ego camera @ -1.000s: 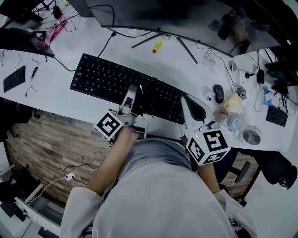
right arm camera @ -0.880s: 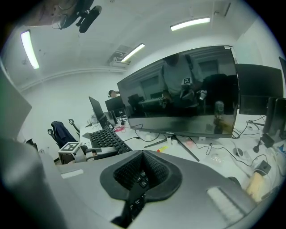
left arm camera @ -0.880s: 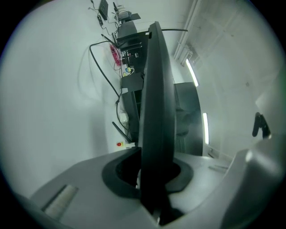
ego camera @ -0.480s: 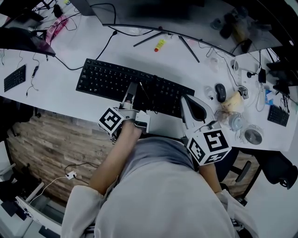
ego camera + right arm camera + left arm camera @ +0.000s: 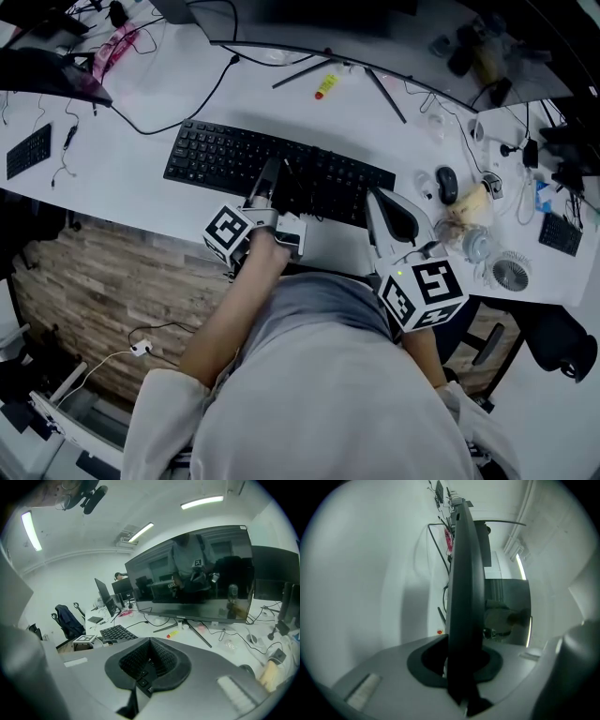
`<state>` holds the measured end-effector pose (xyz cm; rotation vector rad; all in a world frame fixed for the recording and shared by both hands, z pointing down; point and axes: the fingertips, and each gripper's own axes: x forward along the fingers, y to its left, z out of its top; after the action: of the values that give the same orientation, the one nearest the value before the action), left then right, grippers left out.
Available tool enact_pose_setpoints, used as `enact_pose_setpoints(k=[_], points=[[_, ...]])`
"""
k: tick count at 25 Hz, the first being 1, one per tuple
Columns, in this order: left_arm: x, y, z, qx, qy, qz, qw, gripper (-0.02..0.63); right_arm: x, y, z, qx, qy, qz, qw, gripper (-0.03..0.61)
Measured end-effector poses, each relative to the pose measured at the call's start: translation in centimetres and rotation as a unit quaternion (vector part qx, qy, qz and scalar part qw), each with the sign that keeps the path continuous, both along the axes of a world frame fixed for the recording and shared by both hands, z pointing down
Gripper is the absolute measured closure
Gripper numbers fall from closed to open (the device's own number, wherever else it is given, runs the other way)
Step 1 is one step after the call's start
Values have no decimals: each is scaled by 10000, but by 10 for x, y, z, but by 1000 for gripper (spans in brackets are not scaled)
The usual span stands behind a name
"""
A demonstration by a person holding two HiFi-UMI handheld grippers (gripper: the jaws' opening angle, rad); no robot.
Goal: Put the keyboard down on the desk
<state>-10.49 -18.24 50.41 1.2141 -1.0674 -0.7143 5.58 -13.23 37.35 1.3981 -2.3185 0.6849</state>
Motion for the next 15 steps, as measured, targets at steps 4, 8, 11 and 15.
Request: enact_pose_setpoints(k=[4,8,11,15], points=[[-1,-4,5,-123,96,-164,9997,614,-3,-1,0,-14,9,-20,10000,583],[-3,-7,11,-285,-34,-247,9993,614,-4,-1,1,-36,14,-25,10000,583],[-5,-8,15,-359,-74,-316,9988,614,-4,-1,2,-50,16,-40,10000,583],[-3,-10,20,-460,-11,-373,9982,614,-5,-2,3,-72,18,-61,10000,583]])
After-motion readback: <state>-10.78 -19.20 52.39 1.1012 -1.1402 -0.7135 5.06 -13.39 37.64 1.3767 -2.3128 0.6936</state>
